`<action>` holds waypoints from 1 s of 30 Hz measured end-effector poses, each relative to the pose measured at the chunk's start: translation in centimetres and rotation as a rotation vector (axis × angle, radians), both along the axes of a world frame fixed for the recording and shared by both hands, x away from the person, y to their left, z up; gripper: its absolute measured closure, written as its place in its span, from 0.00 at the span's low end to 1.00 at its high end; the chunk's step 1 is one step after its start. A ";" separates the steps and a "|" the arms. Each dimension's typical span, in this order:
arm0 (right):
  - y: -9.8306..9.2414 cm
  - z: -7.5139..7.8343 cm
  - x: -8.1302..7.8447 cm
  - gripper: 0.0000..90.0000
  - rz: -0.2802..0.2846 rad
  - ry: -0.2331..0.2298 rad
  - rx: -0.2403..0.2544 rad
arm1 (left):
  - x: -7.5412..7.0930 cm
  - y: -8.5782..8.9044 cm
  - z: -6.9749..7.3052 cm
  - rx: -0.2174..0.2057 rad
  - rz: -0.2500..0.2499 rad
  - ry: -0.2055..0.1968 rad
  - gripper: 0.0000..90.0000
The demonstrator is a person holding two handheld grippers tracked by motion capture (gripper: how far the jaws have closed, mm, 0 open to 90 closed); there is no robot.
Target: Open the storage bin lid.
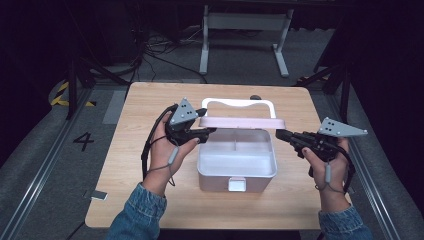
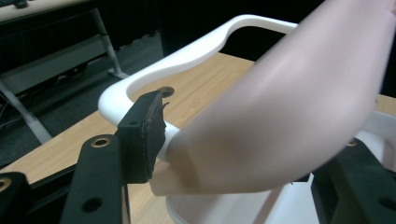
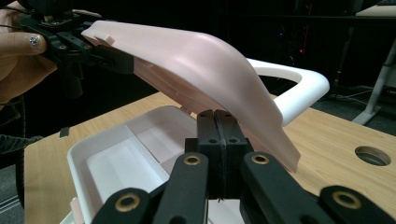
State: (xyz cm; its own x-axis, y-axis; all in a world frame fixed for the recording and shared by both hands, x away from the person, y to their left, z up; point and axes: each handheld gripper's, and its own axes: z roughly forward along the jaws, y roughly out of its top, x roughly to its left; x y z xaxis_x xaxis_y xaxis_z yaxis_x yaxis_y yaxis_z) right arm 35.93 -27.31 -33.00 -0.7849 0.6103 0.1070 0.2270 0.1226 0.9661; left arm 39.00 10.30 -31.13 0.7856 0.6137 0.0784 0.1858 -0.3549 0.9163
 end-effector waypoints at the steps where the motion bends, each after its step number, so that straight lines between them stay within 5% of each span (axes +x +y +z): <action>1: 0.0 0.0 0.0 1.00 0.000 -0.002 0.000 | 0.1 0.0 0.0 -0.005 0.004 -0.004 0.47; 20: -0.2 0.3 0.1 0.98 -0.016 -0.005 0.022 | 0.4 0.1 0.4 -0.035 0.019 0.004 0.67; 30: -2.3 0.9 -1.2 0.93 -0.067 -0.019 -0.007 | 1.6 0.2 1.6 0.005 0.030 0.031 0.73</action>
